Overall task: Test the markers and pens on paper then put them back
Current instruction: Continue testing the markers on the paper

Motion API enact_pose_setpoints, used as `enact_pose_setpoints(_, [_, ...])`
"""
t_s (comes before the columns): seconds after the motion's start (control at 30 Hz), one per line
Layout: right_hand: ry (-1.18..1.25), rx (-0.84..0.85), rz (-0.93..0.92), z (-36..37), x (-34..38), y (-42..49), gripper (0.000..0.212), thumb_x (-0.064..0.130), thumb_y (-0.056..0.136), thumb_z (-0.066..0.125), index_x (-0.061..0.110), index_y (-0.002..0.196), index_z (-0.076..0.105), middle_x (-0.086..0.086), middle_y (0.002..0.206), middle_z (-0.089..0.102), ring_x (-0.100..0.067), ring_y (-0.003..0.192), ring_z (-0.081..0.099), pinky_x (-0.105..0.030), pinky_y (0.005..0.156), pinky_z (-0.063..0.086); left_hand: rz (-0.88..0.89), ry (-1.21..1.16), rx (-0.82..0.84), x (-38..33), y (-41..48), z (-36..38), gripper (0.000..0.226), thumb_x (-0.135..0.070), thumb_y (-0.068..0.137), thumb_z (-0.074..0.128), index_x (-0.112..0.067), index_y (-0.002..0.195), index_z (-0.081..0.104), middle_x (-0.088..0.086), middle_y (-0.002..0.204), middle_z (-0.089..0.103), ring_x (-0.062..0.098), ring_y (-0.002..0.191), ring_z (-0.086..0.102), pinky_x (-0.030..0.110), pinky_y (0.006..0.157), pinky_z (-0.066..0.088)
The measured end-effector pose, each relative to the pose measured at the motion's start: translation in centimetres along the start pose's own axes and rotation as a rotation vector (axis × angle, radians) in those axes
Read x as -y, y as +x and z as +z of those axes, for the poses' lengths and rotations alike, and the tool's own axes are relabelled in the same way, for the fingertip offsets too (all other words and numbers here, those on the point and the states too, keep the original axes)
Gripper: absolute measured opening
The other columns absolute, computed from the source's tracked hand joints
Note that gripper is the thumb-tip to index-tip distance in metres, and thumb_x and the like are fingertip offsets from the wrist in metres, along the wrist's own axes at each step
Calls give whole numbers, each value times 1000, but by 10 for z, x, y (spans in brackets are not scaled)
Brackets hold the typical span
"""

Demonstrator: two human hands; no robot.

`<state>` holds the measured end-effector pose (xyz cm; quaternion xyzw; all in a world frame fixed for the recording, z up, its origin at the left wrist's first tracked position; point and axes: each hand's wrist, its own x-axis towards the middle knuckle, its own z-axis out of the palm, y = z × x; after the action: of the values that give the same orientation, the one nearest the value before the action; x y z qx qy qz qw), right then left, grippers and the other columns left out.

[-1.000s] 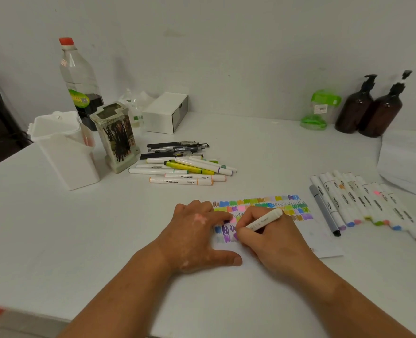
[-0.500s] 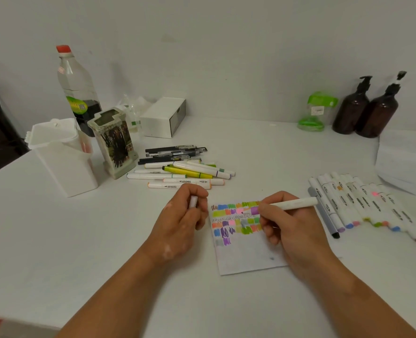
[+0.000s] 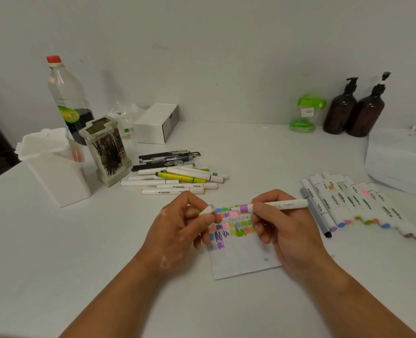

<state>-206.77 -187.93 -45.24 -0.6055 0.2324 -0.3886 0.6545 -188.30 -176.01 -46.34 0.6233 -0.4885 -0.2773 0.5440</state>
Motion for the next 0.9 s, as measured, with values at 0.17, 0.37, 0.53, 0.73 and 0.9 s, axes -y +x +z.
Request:
enact_pose_setpoints(0.17, [61,42,31,2,-2,-1,12,16,82,65,19,82,77,-14,70,70,-19,56,62,-24,43,45,4,73,-37,2,-1,0,29,-48,77,68,-25,96,67,-6,80,75,11,60,65,22,52,53])
enact_pose_setpoints(0.37, [25,93,5,2,-1,-1,15,26,77,73,17,88,78,-16,72,71,-20,57,62,-24,46,46,36,103,-19,2,-1,1,28,-56,77,65,-37,96,71,-11,81,74,12,63,64,21,53,54])
enact_pose_setpoints(0.53, [-41,131,-16,4,-1,-3,22,31,76,72,16,91,78,-14,71,72,-21,59,63,-25,46,46,59,110,-11,2,-1,2,25,-52,81,65,-36,98,72,-7,75,72,10,59,62,19,53,53])
enact_pose_setpoints(0.73, [-107,164,-15,5,0,-5,14,18,86,69,18,94,80,-16,77,74,-22,64,67,-27,50,50,58,40,13,0,-2,2,19,-36,86,66,-25,99,74,-3,74,72,9,56,62,20,54,53])
enact_pose_setpoints(0.9, [-90,180,5,7,2,-4,15,19,86,69,20,95,81,-17,80,75,-22,67,69,-25,54,52,50,-21,13,-1,-2,2,20,-34,84,67,-21,97,75,2,71,71,11,54,61,23,53,54])
